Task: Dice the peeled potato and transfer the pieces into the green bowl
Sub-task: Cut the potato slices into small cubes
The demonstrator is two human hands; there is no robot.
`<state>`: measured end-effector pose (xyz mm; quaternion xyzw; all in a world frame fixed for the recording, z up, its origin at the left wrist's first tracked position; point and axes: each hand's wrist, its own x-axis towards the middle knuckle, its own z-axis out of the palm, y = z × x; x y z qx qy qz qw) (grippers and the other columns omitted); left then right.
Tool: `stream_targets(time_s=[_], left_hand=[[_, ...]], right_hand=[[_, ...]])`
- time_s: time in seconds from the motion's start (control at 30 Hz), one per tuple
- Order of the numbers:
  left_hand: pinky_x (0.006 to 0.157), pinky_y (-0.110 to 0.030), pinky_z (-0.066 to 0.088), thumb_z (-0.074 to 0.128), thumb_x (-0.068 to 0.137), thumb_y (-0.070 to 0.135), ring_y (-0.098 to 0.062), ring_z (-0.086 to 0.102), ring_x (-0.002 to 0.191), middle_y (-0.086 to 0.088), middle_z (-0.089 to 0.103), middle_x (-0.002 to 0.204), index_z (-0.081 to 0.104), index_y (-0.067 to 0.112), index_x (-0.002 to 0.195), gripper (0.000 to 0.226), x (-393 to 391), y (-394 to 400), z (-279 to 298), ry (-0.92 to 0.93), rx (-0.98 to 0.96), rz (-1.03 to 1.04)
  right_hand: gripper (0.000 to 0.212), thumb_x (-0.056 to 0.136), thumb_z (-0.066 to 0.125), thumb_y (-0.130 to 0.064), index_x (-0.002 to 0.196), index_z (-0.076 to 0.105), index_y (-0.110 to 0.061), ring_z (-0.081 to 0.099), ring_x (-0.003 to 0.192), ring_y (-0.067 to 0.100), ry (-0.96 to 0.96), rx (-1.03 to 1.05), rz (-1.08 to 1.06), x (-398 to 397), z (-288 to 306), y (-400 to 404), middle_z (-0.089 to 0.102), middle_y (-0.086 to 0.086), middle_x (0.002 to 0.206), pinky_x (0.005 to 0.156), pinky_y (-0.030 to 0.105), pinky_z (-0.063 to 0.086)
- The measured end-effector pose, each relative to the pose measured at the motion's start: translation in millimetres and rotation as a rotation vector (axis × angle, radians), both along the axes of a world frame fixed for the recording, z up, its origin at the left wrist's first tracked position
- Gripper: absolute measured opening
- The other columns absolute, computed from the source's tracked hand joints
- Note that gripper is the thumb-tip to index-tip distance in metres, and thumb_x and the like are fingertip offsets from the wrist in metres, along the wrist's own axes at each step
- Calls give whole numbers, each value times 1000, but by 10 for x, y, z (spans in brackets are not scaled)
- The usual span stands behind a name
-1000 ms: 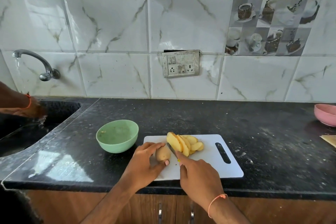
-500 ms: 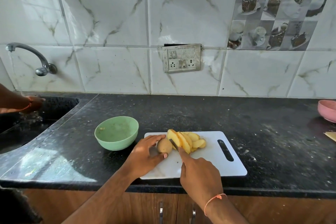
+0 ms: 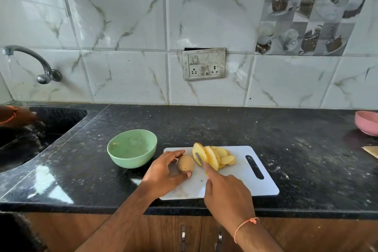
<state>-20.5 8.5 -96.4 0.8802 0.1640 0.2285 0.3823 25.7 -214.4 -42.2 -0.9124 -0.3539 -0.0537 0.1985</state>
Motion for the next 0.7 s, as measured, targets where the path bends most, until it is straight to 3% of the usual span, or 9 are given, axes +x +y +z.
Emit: stream_targets(time_s=[0.17,0.37,0.47,0.6,0.7], left_hand=[[92,-12,48,96,68,51,2,60,112,23,65,116,71,38,128,67,-17,-31,4,-33,-26,15],[95,-11,46,98,62,54,10,59,114,28,66,117,65,44,132,78,-14,-50,19,-8,-106,47],[89,-7,45,99,62,53,12,58,110,28,66,114,70,44,127,72,-10,-54,18,-5,-100,55],[88,-7,46,99,63,49,15,58,107,27,66,112,72,44,124,67,-6,-59,28,-9,-125,51],[83,-4,45,100,65,44,15,59,104,25,68,110,73,43,123,64,0,-75,43,-11,-130,47]], right_hand=[[55,108,35,-34,160,20,-43,57,83,18,-36,28,29,-2,130,78,67,-4,95,66,33,41],[53,108,36,-31,159,24,-37,61,88,20,-40,-17,80,-33,73,144,67,-3,97,70,38,50],[52,108,38,-29,157,24,-36,57,81,19,-51,-17,85,-31,53,157,63,-4,90,63,34,42],[54,106,43,-25,155,24,-35,44,66,16,-77,-50,64,-79,94,151,41,-7,73,48,27,23],[50,105,46,-24,150,26,-32,47,65,15,-76,-56,83,-89,98,153,46,-7,75,47,25,22]])
